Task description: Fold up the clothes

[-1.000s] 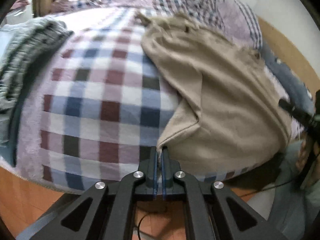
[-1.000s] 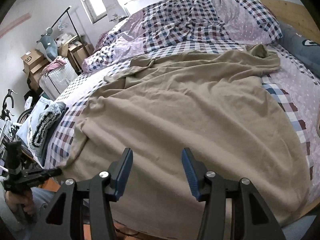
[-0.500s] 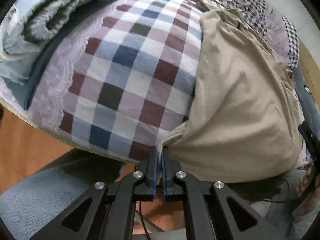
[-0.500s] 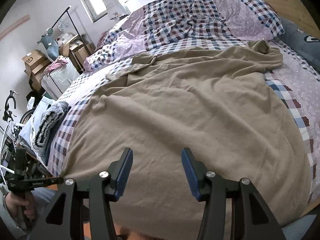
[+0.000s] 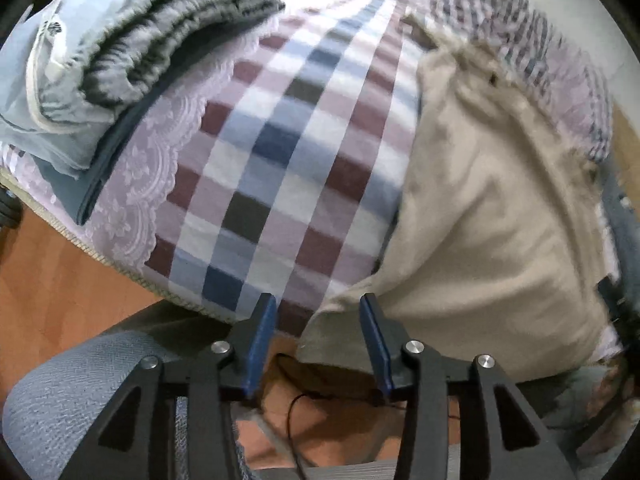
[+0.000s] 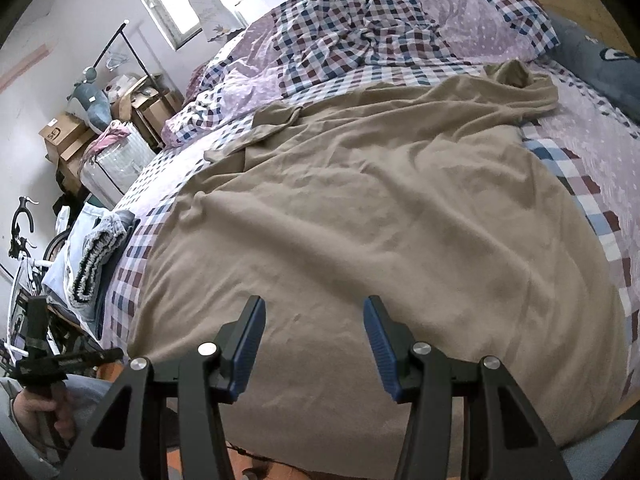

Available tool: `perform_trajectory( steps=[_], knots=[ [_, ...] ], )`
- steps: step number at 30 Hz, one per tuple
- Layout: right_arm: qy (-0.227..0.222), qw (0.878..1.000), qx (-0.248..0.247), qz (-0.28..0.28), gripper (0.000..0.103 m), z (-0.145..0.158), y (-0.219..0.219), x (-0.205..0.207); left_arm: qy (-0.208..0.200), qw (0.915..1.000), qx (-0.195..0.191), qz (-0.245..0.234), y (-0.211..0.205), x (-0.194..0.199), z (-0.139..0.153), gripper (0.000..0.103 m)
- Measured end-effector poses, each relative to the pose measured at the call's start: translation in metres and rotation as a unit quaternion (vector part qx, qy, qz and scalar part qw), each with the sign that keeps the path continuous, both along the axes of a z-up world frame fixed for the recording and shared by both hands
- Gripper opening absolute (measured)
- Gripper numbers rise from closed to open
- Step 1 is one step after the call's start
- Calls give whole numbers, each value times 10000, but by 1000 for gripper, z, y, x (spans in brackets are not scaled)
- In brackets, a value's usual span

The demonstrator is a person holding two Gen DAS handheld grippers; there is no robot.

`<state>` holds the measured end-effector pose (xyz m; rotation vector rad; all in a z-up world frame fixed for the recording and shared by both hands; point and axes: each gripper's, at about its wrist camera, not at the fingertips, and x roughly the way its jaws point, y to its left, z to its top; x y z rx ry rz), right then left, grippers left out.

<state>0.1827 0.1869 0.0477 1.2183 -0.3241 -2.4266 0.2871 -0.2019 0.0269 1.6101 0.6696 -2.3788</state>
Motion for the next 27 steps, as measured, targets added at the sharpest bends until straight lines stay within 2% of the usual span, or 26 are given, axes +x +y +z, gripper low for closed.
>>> perform_trajectory(
  steps=[4, 7, 11, 14, 16, 18, 19, 22, 24, 27],
  knots=[
    [-38, 10000, -58, -4, 55, -2, 1, 1, 763, 9961, 446, 69, -6, 0, 26, 52],
    [30, 10000, -9, 52, 55, 0, -2, 4, 1214, 9912, 528, -68, -18, -6, 34, 63],
    [151, 9997, 141, 107, 55, 2, -5, 6, 1680, 9833, 657, -254, -9, -21, 35, 68],
    [217, 9990, 382, 44, 58, 1, -7, 2, 1881, 9769, 952, -360, -2, -54, 27, 78],
    [204, 9985, 508, -17, 62, -1, -7, -6, 1978, 9722, 1189, -399, 1, -73, 25, 78],
    [177, 9983, 552, -46, 67, -2, -6, -14, 2032, 9663, 1538, -362, 3, -90, 21, 80],
    [180, 9981, 585, -64, 69, -1, -7, -19, 2038, 9626, 1758, -319, 4, -101, 17, 84],
    [283, 9974, 656, -103, 79, 6, -9, -42, 2081, 9513, 2259, -278, 9, -120, 10, 85],
    [435, 9968, 676, -40, 87, 16, -16, -62, 2172, 9460, 2390, -274, 13, -129, 10, 85],
    [723, 9959, 520, 135, 95, 33, -29, -94, 2385, 9424, 2329, -292, 21, -138, 14, 90]
  ],
)
